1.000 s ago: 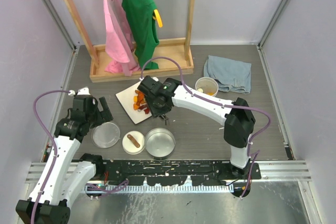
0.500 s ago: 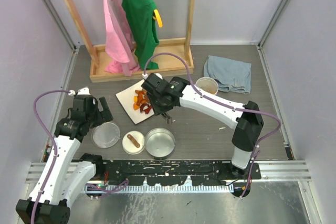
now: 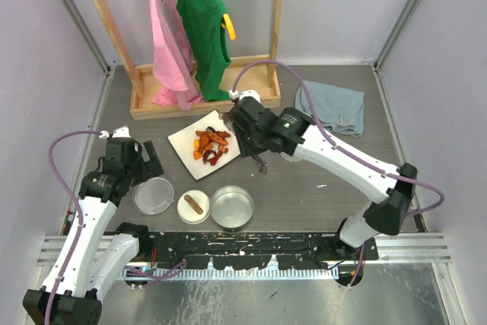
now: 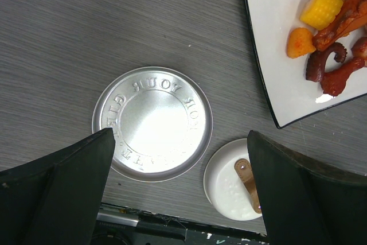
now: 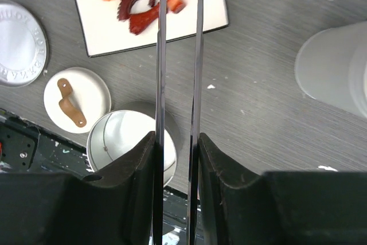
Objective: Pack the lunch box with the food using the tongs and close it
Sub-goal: Place the fake food in the packing box.
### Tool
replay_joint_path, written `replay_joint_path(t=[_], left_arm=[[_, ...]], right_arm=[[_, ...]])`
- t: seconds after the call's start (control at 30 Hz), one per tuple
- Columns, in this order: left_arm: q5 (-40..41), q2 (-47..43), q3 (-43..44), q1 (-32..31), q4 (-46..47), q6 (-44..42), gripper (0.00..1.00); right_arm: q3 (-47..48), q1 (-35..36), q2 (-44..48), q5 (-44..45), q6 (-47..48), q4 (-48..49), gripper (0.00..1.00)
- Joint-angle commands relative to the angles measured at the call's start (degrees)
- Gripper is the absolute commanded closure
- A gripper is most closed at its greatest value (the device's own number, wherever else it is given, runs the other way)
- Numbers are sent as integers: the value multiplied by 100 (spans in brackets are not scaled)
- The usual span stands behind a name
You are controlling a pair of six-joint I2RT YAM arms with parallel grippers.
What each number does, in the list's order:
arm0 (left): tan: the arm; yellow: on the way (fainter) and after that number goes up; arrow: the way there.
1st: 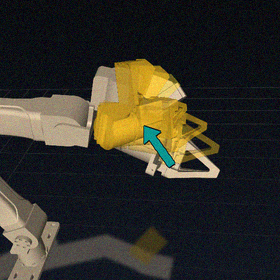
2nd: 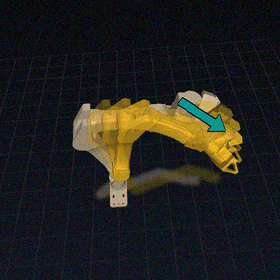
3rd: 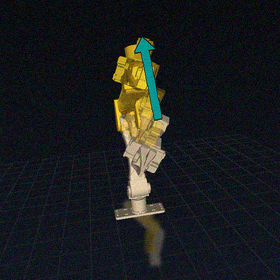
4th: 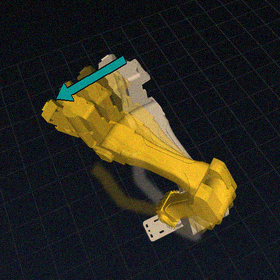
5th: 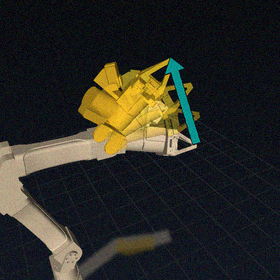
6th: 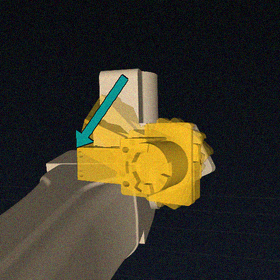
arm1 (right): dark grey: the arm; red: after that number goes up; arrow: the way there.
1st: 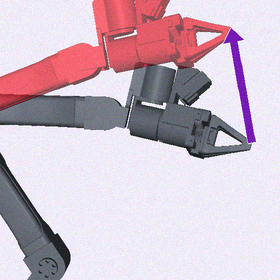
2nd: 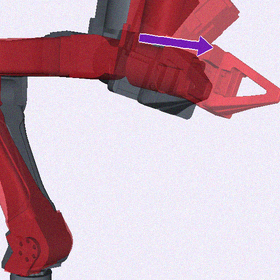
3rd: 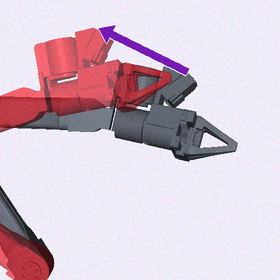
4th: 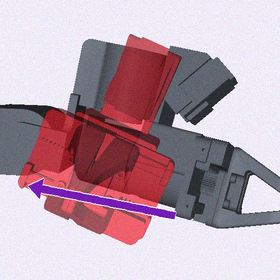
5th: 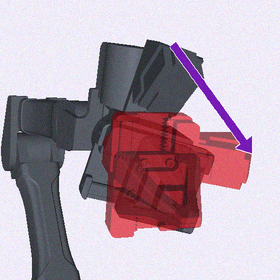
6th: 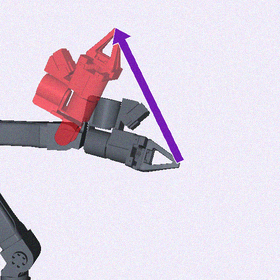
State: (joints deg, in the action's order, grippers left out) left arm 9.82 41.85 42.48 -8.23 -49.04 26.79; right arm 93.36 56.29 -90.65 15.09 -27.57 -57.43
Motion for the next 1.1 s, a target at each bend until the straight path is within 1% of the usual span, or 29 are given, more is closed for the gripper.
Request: replay_joint_path(t=[0.0, 0.33, 0.73, 0.83, 0.97, 1.07], left_arm=[[63, -17, 85, 23, 219, 42, 0], [55, -62, 85, 24, 219, 45, 0], [46, -62, 85, 23, 211, 46, 0], [42, -70, 79, 23, 218, 46, 0], [24, -71, 84, 24, 219, 46, 0], [29, -72, 76, 23, 228, 48, 0]], right_arm=[[-131, -276, 696, 477, -81, -96, 65], [-532, -644, 1558, 808, -188, -596, 64], [-534, -936, 2095, 1192, -97, -1447, 63], [-756, -1154, 2313, 1158, -27, -1446, 63], [-1049, -1517, 2538, 836, 122, -1381, 63], [-1298, -1656, 2591, 635, 208, -1296, 63]])
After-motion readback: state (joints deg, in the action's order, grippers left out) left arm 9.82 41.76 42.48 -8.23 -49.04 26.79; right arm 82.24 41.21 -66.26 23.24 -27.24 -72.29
